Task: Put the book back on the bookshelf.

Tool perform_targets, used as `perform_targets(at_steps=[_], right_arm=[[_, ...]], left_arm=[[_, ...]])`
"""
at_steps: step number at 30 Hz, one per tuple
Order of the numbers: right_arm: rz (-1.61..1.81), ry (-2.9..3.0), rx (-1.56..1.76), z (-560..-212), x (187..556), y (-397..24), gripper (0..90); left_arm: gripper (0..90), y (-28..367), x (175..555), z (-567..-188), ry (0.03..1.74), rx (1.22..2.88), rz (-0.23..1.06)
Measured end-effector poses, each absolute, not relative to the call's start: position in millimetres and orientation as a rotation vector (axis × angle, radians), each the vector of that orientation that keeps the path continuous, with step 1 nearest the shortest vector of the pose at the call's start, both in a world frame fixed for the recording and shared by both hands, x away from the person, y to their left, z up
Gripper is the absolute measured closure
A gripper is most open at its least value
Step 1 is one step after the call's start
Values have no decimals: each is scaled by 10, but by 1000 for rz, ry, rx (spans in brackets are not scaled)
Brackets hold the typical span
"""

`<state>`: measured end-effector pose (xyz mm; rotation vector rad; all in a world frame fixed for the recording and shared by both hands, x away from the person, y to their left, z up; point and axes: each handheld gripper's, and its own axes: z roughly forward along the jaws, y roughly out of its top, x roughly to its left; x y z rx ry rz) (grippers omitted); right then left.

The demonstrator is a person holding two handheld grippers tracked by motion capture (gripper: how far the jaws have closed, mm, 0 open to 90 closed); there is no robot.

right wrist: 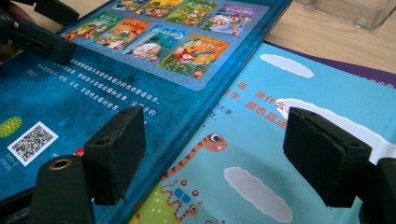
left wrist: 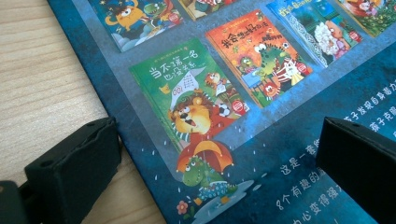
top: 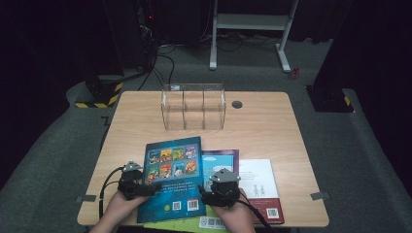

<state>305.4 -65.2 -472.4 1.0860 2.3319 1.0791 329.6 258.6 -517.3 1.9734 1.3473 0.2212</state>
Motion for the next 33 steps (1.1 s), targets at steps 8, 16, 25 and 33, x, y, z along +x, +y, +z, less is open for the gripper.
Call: perform_targets(at_steps=[8,16,25,33], right_arm=[[1057,2333,1088,-4716,3059,-697,207],[1045,2291,1137,-4734,3081,-890,210],[1051,2275,1168,-4798,3100,-961,210],[1064,2263,1161,-4804,3073,-1003,218]], left_arm=[[4,2388,3276,-5148,1274,1999,208],[5,2154,3281,-5120,1207,2020,207],[19,2071,3251,-5084,1198,2031,265],[29,1812,3253,-5041,1132,2047,285]])
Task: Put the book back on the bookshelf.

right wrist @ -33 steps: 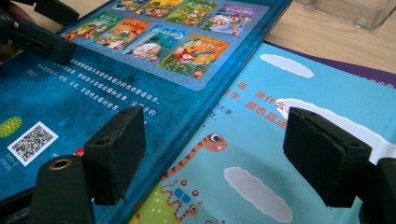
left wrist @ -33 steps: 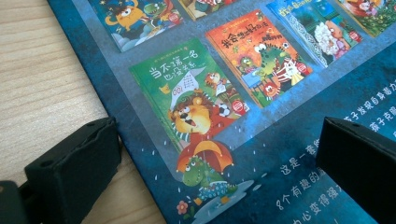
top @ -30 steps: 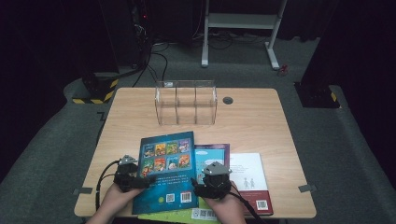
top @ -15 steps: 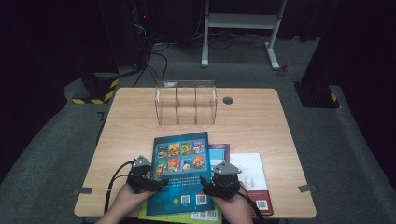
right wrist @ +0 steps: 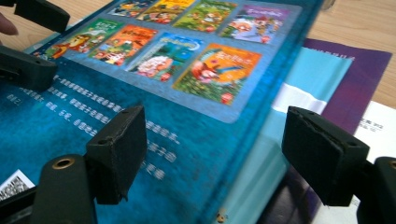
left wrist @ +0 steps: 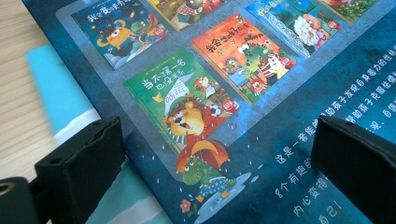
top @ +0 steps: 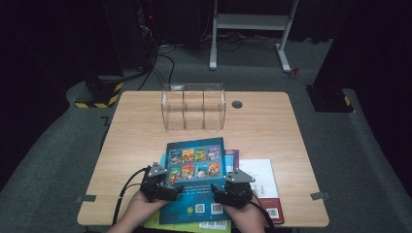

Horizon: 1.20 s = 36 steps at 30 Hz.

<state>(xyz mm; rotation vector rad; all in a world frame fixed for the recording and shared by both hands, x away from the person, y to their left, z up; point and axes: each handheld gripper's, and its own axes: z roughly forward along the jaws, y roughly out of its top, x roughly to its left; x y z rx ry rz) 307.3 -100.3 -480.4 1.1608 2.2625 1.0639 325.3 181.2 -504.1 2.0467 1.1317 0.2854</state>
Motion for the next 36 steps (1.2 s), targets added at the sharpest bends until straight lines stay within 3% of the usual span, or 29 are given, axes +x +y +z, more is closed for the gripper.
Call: perform_targets(at_steps=[14,24,36], right_arm=[[1059,2204,1264,-4800,3038,-1238,205],[1061,2169,1334,-4804,2992,-1353,150],[1081,2174,1382,-4818,2968,-1414,133]], left_arm=[[26,1549,3290,-5033,1044,2038,275],[24,1430,3331,-5036,1016,2030,237],[5,1429,3310,-5029,1067,2037,212]])
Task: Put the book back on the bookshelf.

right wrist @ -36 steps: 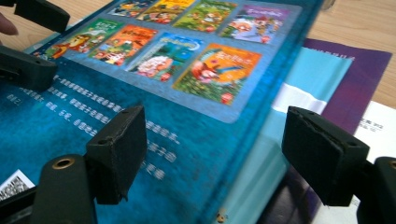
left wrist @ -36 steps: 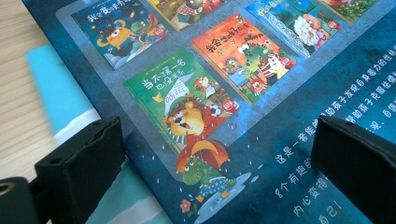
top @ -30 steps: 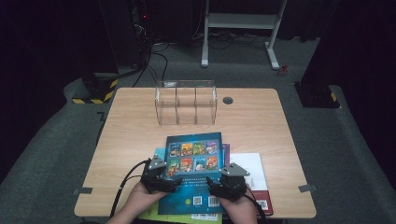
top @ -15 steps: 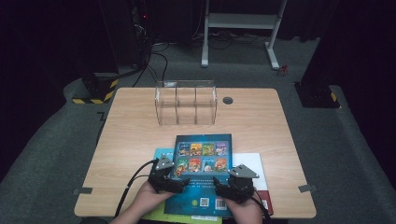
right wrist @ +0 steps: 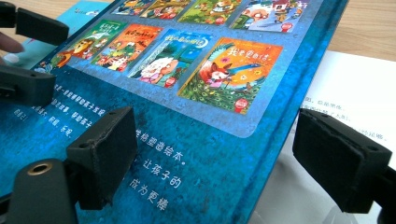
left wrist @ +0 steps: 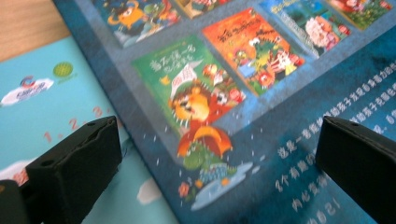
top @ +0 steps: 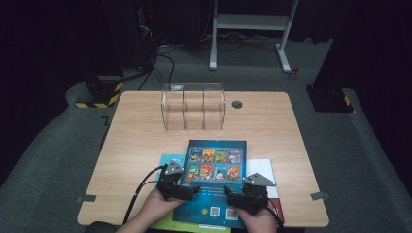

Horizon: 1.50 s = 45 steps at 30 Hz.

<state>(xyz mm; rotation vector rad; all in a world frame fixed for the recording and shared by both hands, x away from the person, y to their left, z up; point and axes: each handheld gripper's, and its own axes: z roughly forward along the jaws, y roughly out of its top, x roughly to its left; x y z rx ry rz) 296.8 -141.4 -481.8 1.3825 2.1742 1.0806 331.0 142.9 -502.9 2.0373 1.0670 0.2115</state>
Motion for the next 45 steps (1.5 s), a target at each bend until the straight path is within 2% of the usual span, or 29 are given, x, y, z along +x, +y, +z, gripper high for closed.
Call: perform_targets(at_steps=[8,10,11,13,14,18,22,25,32,41,45], right_arm=[[1081,2181,1401,-4818,2975,-1416,131],[1082,2210,1378,-4815,2966,-1391,159],[1083,2218,1343,-4810,2948,-1372,193],[1052,2173,1250,-4773,2868,-1328,373],[1011,2149,1179,-4749,2824,-1301,422],[1005,2196,1197,-4731,2852,-1256,332],[1092,2210,1384,-4809,2987,-1333,173],[1092,2257,1400,-4820,3055,-1286,139],[1059,2283,1388,-4818,3091,-1217,136],[1060,2288,1338,-4806,3028,-1195,190],[1111,2265,1284,-4771,2972,-1168,221]], left_arm=[[2,1431,3286,-5043,1083,2014,220],[1,1445,3285,-5043,1103,2011,227],[0,1445,3285,-5043,1103,2011,227],[3,1488,3291,-5049,1123,1997,227],[3,1500,3290,-5052,1123,1995,227],[6,1562,3286,-5057,1116,1992,211],[6,1592,3246,-5061,1119,2002,224],[7,1633,3226,-5060,1130,2006,220],[6,1676,3192,-5055,1153,2022,222],[4,1669,3189,-5055,1158,2021,224],[4,1698,3215,-5052,1160,1990,179]])
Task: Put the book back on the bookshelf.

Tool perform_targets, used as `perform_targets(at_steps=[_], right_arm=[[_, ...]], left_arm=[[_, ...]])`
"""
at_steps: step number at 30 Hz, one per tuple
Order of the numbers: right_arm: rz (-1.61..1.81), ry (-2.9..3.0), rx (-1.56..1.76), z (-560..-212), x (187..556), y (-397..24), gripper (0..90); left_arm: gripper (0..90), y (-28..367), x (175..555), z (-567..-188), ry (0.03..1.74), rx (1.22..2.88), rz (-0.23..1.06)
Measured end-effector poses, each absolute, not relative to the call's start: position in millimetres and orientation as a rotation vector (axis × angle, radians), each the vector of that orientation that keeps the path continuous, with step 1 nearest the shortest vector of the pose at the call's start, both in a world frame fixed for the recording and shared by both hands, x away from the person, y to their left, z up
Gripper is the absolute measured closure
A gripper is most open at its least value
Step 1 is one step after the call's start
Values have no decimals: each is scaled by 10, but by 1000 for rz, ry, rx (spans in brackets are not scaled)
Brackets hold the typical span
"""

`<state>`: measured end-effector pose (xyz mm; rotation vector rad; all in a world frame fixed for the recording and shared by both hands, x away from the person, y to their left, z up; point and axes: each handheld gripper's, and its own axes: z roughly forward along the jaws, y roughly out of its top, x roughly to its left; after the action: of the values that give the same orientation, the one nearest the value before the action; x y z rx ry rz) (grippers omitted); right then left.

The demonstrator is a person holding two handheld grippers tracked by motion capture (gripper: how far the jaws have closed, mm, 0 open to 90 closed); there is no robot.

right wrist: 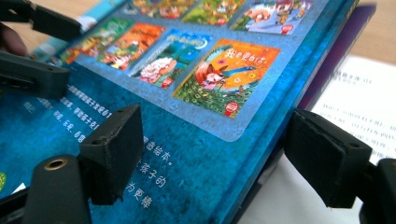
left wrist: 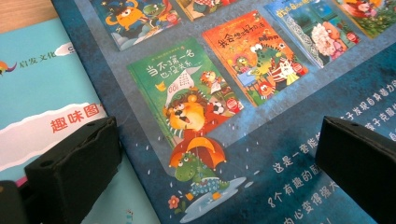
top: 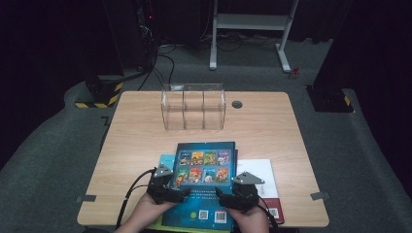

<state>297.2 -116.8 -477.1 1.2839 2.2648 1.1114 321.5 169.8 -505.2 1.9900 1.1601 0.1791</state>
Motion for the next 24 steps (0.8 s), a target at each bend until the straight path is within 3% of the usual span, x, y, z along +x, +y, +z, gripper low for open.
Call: perform_targets(at_steps=[24], right_arm=[[1156,2233,1141,-4726,2885,-1076,242]], left_arm=[[0,1833,3302,-5076,1228,1902,170]])
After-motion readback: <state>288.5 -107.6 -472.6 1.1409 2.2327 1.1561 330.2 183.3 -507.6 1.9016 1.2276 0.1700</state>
